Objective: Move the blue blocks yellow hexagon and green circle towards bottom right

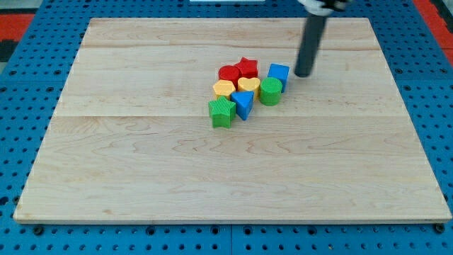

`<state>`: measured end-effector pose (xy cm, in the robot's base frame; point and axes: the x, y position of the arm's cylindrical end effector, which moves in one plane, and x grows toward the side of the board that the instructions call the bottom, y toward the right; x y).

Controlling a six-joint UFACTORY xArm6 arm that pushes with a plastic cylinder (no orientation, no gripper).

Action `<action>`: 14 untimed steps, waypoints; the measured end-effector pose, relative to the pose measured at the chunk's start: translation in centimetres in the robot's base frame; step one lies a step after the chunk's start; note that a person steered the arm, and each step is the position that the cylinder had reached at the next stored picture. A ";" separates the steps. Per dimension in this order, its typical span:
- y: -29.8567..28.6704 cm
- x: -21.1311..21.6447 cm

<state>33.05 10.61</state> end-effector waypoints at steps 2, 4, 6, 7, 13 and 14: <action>-0.6 6.6; 3.2 9.0; -1.1 -3.1; -8.9 -3.0; -6.7 12.5; -3.8 14.2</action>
<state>47.21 6.78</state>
